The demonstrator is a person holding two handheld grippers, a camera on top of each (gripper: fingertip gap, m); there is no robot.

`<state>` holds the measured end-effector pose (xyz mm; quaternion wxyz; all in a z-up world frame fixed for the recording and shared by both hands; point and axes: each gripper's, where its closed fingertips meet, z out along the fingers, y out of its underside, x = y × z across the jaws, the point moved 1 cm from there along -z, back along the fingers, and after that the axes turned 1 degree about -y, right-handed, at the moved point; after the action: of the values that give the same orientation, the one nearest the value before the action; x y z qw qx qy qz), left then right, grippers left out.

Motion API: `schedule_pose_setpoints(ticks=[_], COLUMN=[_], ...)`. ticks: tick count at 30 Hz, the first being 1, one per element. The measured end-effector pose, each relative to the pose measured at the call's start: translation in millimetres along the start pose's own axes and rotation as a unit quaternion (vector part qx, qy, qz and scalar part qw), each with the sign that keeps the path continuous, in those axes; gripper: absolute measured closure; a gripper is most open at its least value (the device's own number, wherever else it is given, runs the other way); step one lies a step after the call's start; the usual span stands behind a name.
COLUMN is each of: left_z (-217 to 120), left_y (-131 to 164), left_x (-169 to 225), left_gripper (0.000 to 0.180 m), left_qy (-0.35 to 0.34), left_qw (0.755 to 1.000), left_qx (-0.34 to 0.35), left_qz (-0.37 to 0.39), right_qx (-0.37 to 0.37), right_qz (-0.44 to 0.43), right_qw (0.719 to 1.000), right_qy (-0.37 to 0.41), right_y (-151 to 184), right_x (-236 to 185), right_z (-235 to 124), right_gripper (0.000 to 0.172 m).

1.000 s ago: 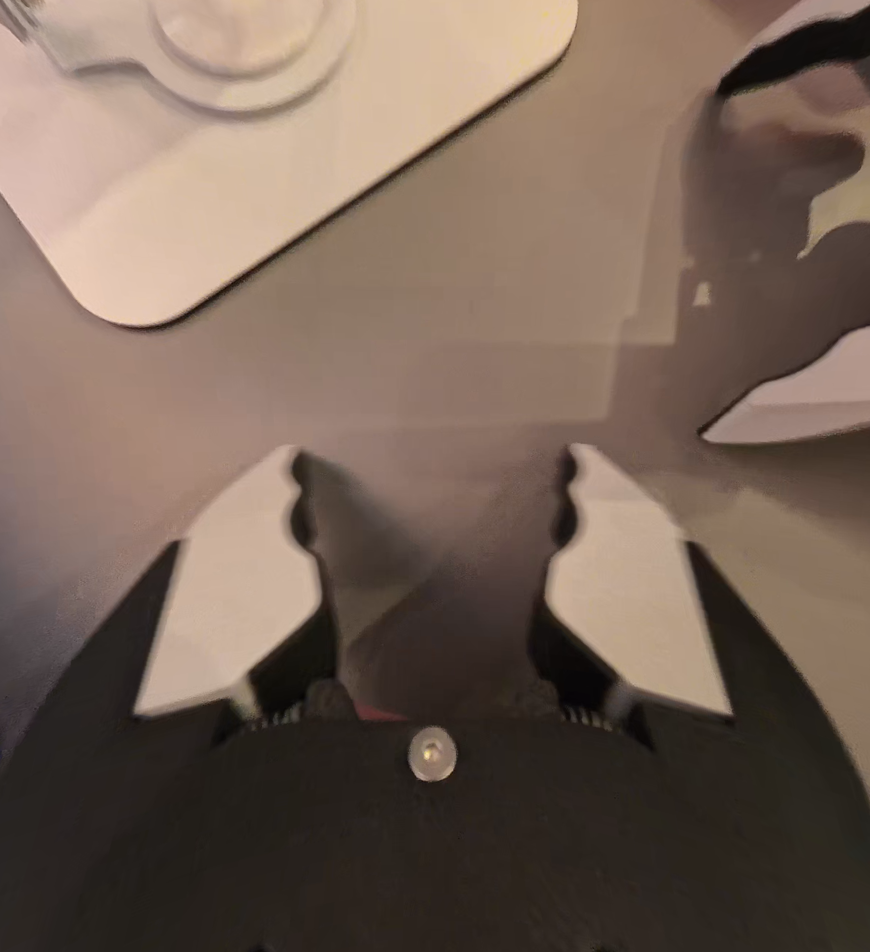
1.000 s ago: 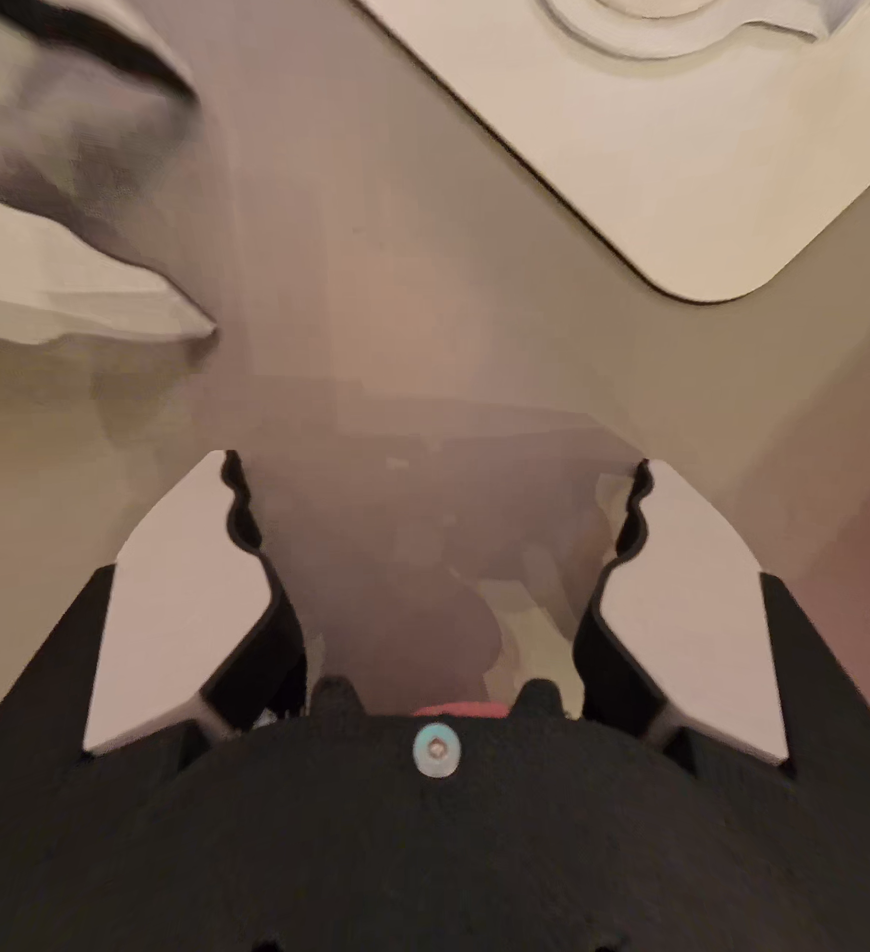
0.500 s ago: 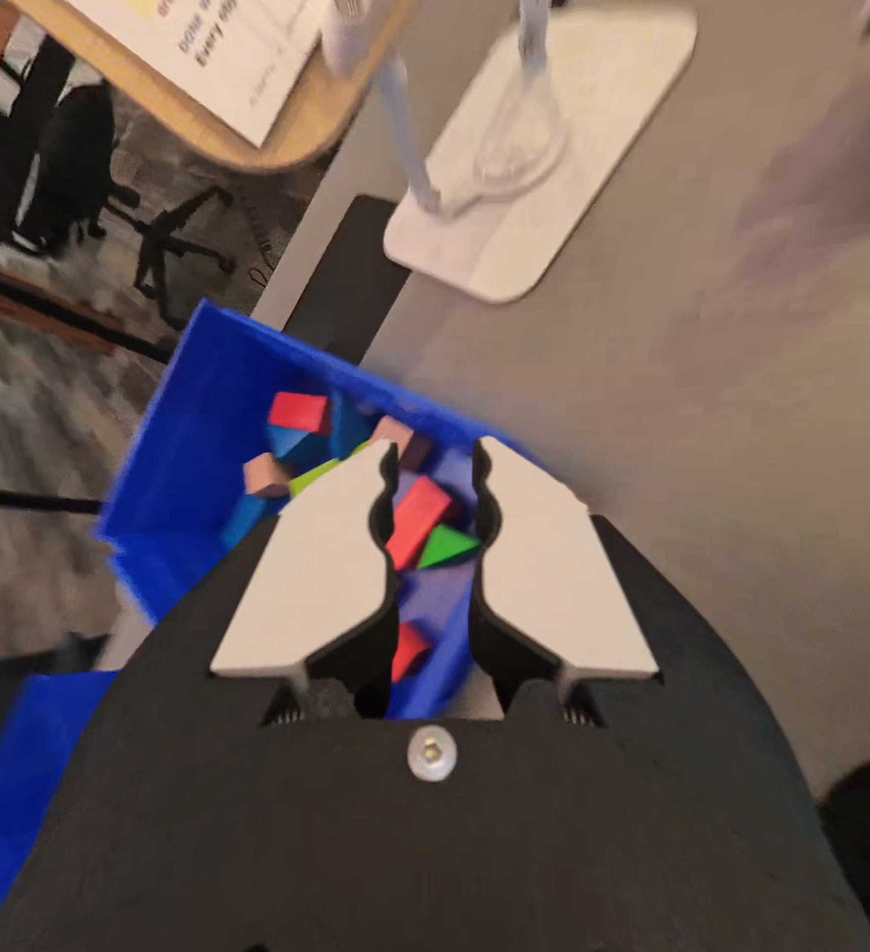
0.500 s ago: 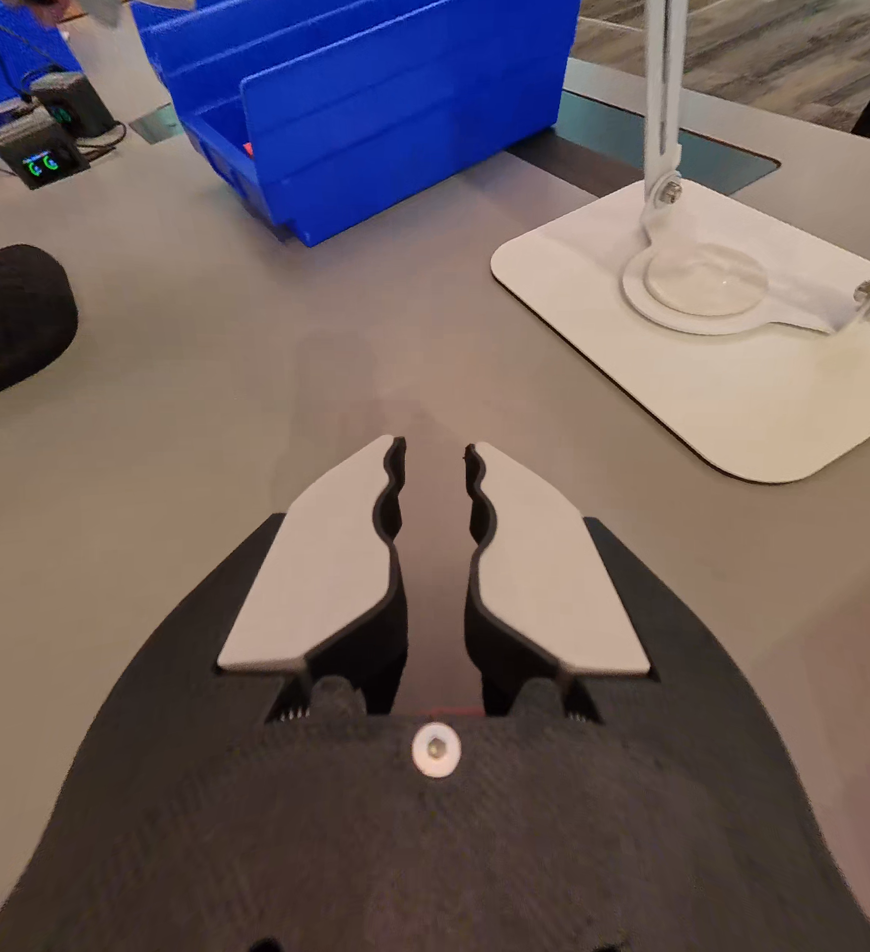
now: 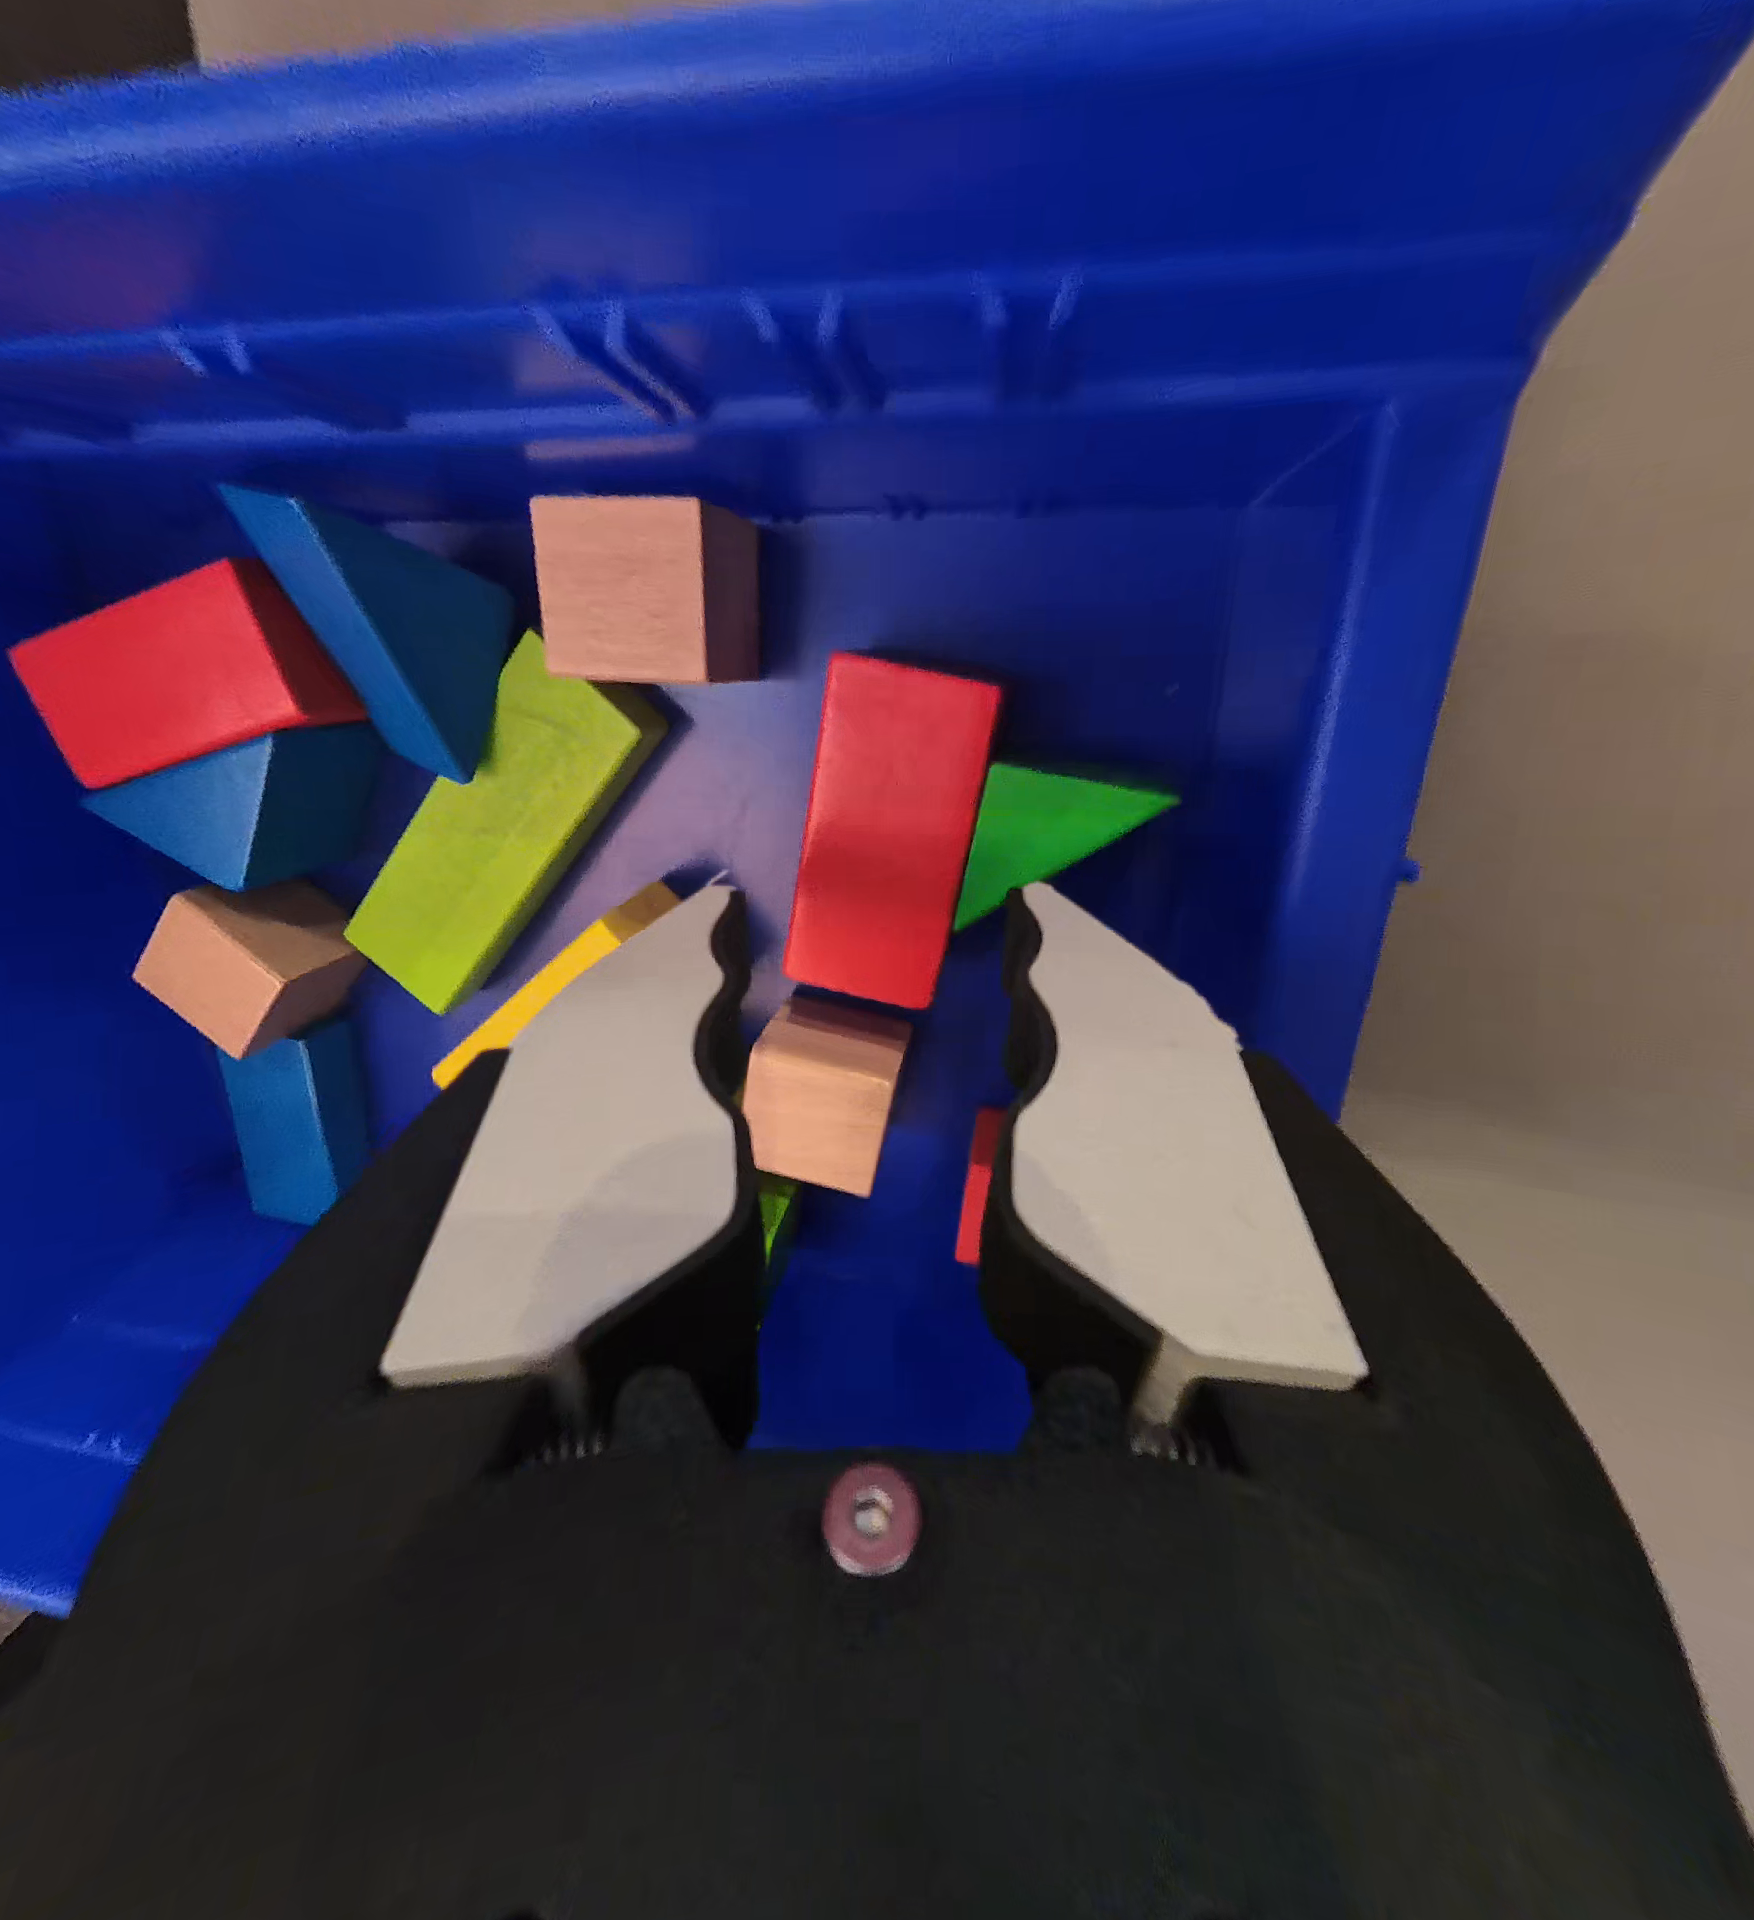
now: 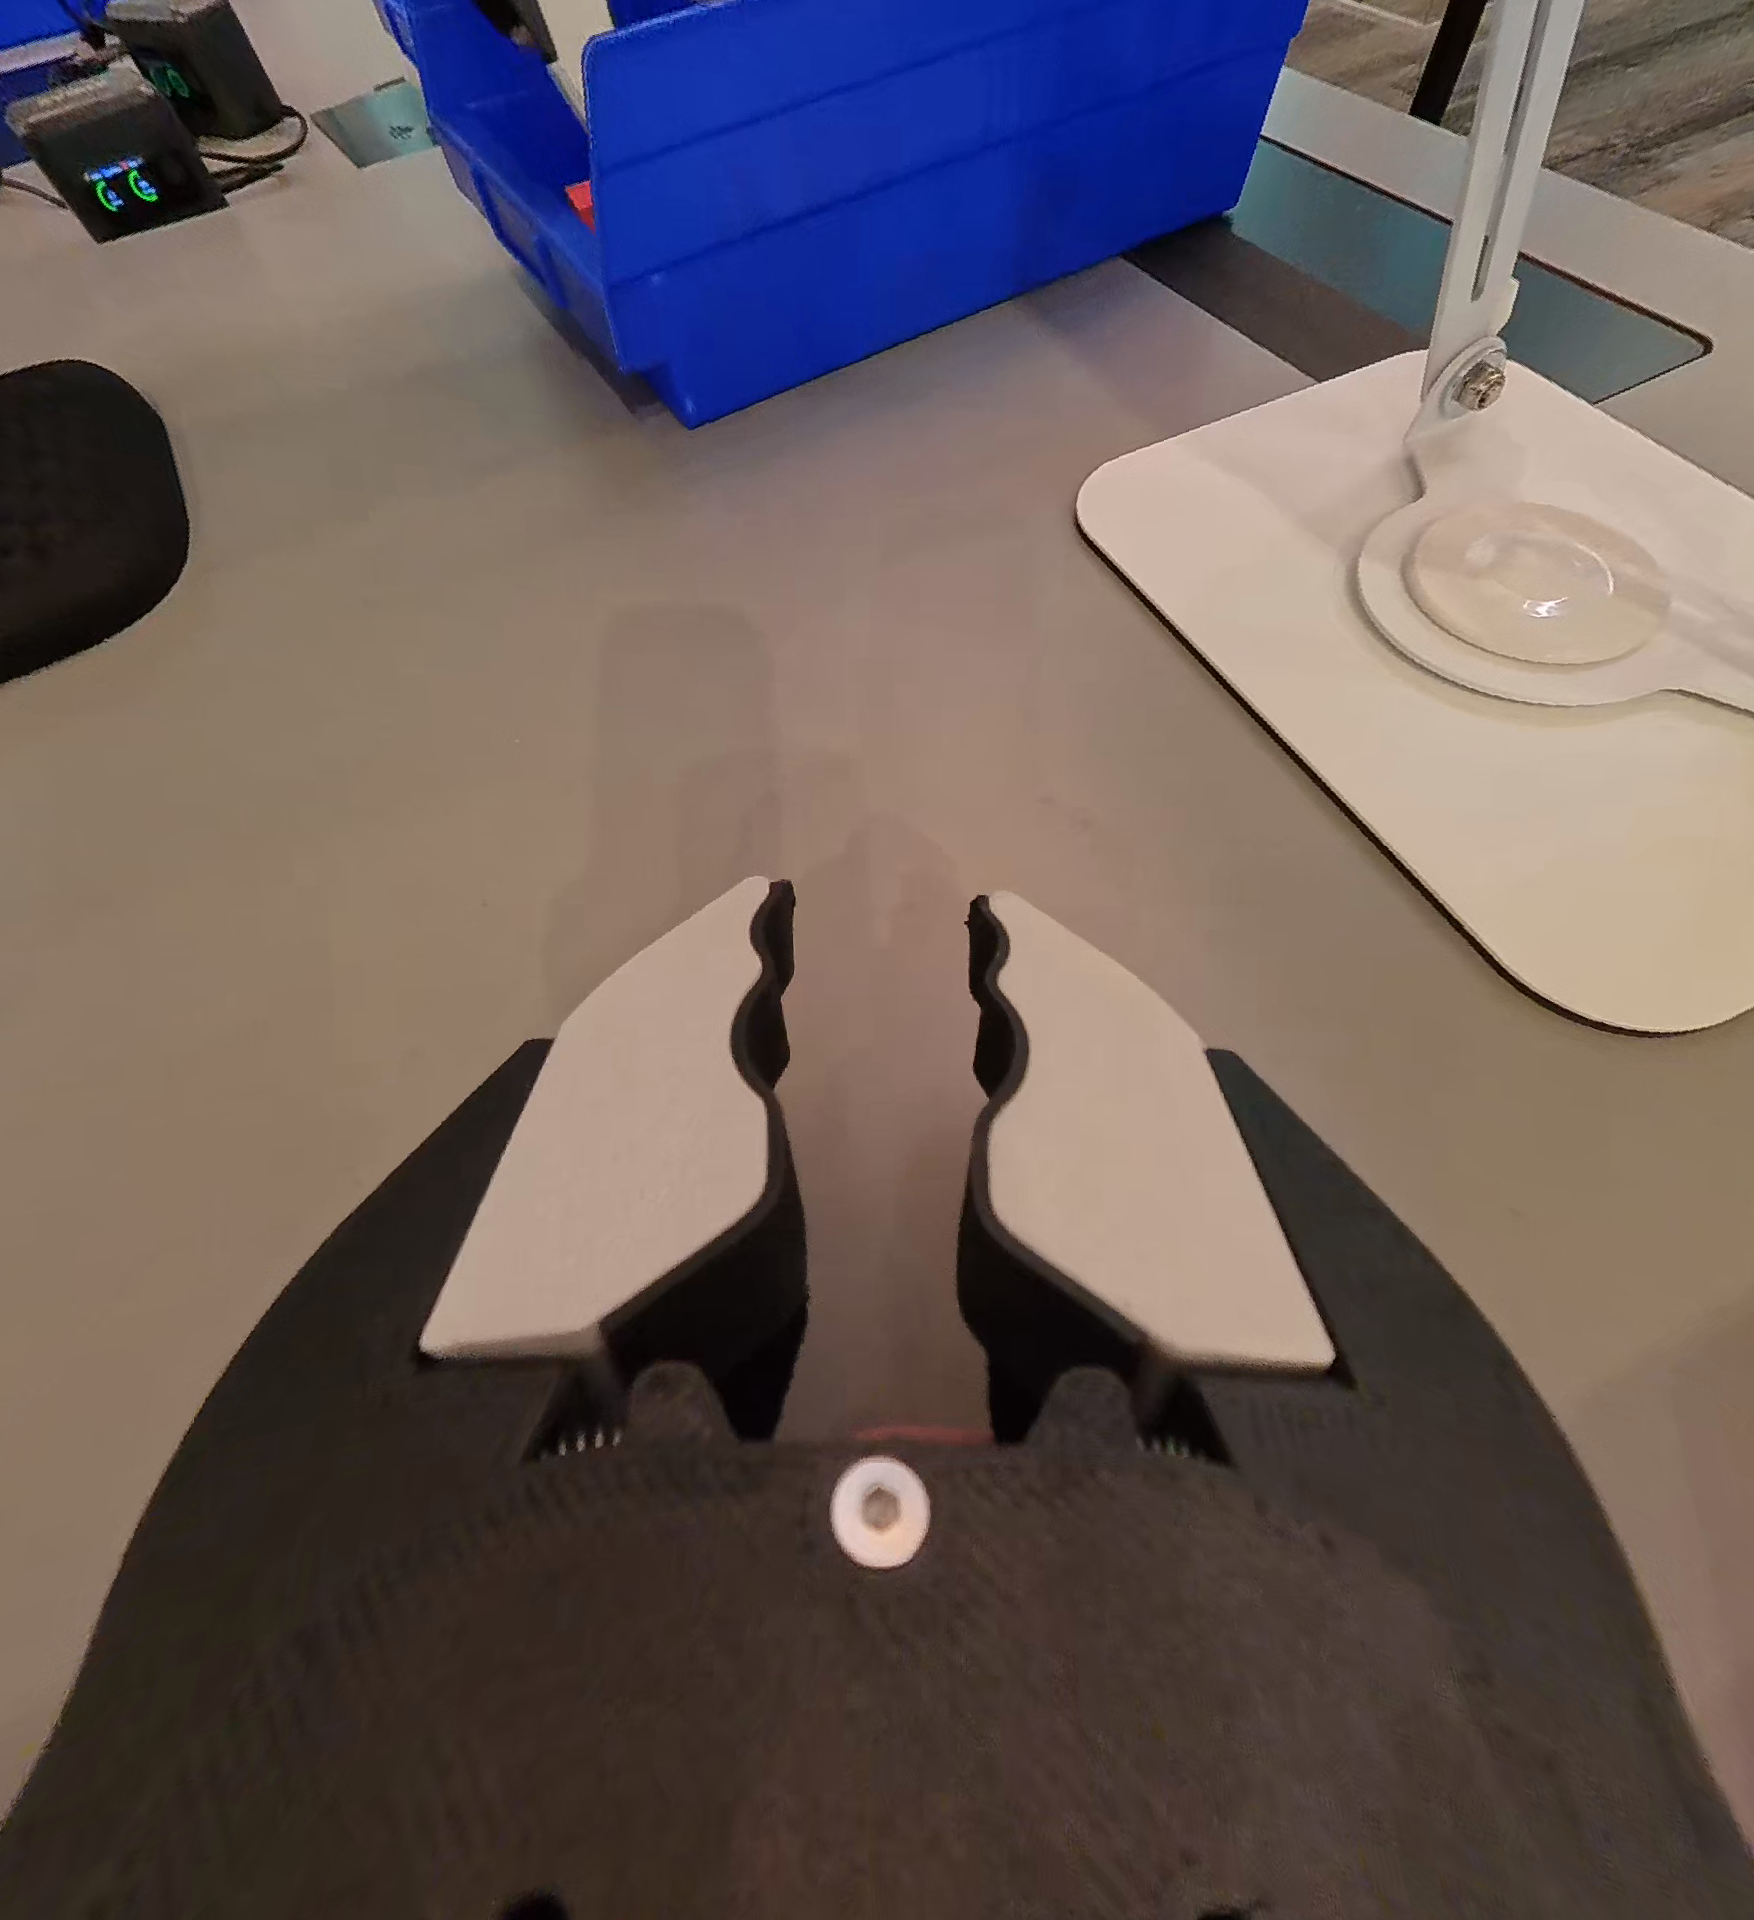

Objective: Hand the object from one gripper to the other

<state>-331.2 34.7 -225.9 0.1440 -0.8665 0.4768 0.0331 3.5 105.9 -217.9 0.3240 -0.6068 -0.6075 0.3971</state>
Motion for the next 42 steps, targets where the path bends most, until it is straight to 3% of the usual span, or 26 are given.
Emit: schedule_pose_setpoints(ticks=[10, 14, 17, 20, 23, 27, 30, 32, 35, 38, 42], left_z=[22, 18, -10, -63, -115, -140, -141, -138, -136, -136, -130], left_y=[9, 9, -4, -43, -98, -173, -217, -237, -251, -260, -276], left_x=[0, -8, -15, -12, 12, 69, 103, 115, 121, 123, 125], left_gripper=[0.142, 0.145, 0.145, 0.146, 0.146, 0.146, 0.146, 0.146, 0.146, 0.146, 0.146], left_qy=[0.037, -0.007, -0.057, -0.088, -0.084, -0.019, 0.033, 0.048, 0.065, 0.078, 0.078], left_qw=[0.998, 0.999, 0.997, 0.966, 0.908, 0.848, 0.819, 0.812, 0.802, 0.794, 0.802], left_qx=[-0.05, -0.038, 0.042, 0.219, 0.394, 0.523, 0.569, 0.578, 0.59, 0.6, 0.591], left_qz=[0.025, 0.003, -0.043, -0.104, -0.12, -0.089, -0.069, -0.058, -0.058, -0.054, -0.039], right_qx=[0.004, 0.029, 0.069, 0.126, 0.182, 0.261, 0.26, 0.274, 0.275, 0.28, 0.286], right_qz=[-0.003, -0.006, -0.029, -0.025, -0.032, -0.025, -0.017, -0.019, -0.022, -0.014, 0.002], right_qw=[1.0, 1.0, 0.997, 0.992, 0.983, 0.963, 0.962, 0.955, 0.95, 0.949, 0.946], right_qy=[-0.011, -0.01, 0.008, 0.002, -0.018, -0.056, -0.086, -0.11, -0.144, -0.144, -0.151], right_y=[-1, -8, -31, -69, -113, -167, -178, -181, -181, -179, -179], right_x=[-3, -3, -6, -24, -50, -74, -78, -83, -92, -89, -85], right_z=[-1, -5, -16, -24, -23, -19, -9, -11, -18, -26, -34], right_gripper=[0.14, 0.139, 0.137, 0.126, 0.12, 0.116, 0.114, 0.119, 0.138, 0.139, 0.137])
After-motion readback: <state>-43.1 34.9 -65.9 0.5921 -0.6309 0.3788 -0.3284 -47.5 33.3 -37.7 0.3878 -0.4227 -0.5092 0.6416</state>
